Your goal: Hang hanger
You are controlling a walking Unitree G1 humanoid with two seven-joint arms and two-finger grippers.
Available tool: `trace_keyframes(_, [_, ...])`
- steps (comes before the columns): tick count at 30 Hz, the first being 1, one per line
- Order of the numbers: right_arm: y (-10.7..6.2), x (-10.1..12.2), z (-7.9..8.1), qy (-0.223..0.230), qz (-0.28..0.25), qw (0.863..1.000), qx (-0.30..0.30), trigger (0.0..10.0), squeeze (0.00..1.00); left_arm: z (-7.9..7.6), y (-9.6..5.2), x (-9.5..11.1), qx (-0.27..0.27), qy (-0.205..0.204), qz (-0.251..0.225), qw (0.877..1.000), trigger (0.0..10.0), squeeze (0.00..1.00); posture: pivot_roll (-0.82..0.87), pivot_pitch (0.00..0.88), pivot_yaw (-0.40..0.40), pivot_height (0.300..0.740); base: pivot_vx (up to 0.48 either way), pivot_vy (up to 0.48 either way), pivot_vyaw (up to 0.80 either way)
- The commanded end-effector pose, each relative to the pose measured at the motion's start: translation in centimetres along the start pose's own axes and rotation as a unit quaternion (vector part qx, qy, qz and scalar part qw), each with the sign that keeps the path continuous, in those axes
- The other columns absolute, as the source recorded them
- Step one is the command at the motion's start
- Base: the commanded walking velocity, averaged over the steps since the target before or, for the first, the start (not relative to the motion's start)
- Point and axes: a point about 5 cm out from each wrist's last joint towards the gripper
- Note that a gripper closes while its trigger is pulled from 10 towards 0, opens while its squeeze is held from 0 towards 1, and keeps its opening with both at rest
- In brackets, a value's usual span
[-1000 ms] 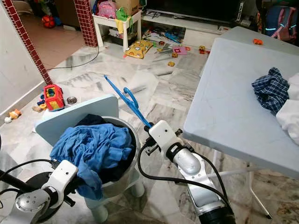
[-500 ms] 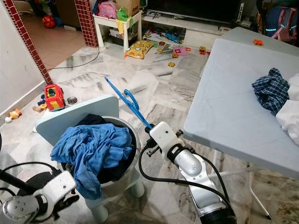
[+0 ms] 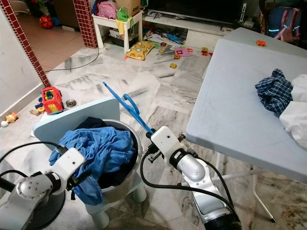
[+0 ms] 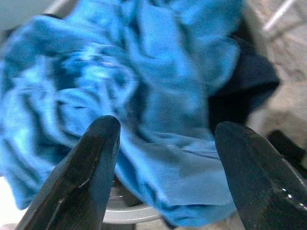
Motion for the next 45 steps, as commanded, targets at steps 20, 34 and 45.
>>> trace_keyframes(20, [0.1,0.4,0.1,-0.010,-0.005,1.000,-0.003,10.0,0.00,0.2,1.6,-3.5,0.004,-0.016,0.039,0.999,0.0,0.00,-0.10,0.104,-0.057,0.740,0.000,0.000,0.00])
trace_keyframes(34, [0.1,0.4,-0.1,-0.016,-0.005,1.000,-0.003,10.0,0.00,0.8,1.5,-3.2,0.076,-0.064,0.000,0.995,0.0,0.00,-0.10,0.102,-0.066,0.740,0.000,0.000,0.00])
trace_keyframes(45, [0.2,0.4,-0.3,-0.020,-0.005,1.000,-0.004,10.0,0.00,0.4,1.4,-3.7,0.085,-0.094,0.002,0.992,0.0,0.00,-0.11,0.102,-0.067,0.740,0.000,0.000,0.00])
Point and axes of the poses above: a point about 5 cm out from each wrist's last joint towards the gripper, its own y axis pointing out of the wrist towards the gripper, its own x axis along the axis of the wrist's last joint, z = x × y, and after that the axes turned 1 degree about -y, right-handed
